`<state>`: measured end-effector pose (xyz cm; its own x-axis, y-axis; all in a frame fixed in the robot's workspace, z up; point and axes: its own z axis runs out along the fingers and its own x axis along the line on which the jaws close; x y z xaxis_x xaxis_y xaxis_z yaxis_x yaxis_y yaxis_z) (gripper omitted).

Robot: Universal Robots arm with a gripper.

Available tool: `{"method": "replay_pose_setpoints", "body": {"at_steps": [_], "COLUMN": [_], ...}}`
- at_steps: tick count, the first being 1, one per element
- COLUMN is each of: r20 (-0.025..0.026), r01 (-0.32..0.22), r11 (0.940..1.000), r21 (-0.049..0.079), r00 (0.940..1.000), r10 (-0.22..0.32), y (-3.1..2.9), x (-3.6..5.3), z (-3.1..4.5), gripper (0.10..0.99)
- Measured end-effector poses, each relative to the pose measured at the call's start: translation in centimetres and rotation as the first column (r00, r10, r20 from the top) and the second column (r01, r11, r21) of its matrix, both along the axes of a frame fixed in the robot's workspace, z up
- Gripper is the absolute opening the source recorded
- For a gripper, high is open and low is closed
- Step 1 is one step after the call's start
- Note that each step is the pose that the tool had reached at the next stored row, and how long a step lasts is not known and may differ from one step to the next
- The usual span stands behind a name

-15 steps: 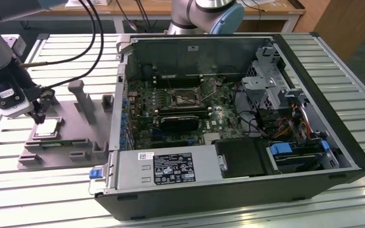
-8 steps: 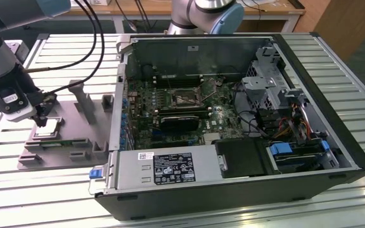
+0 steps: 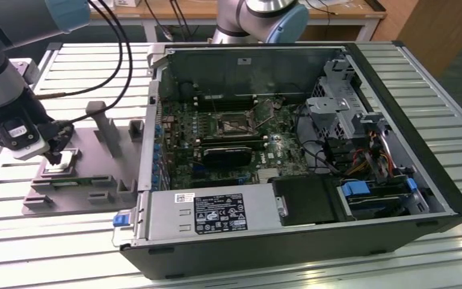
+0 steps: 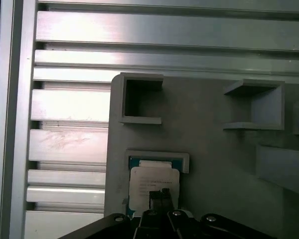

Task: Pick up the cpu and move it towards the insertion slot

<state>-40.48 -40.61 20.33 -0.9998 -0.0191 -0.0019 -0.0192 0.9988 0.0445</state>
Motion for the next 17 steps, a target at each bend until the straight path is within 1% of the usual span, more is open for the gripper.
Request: {"method": "replay_pose_setpoints", "body": {"at_steps": [4,10,16,17], "r20": [-0.0001,-0.0002,-0.0001,-0.0001], "r01": [0.0,0.0,0.0,0.0], "r11": [1.0,1.0,1.0,1.0], "r21": [0.0,0.0,0.0,0.0], "r00": [1.0,1.0,1.0,1.0], "r10": [0.0,0.0,0.0,0.0], "y": [0.26,0.35,0.35,0.35], "x": [-0.01,-0.24,-0.28,-0.29], "z": [-0.33,-0.36,-0.36,-0.36], "gripper": [0.102,0.102,0.102,0.114]}}
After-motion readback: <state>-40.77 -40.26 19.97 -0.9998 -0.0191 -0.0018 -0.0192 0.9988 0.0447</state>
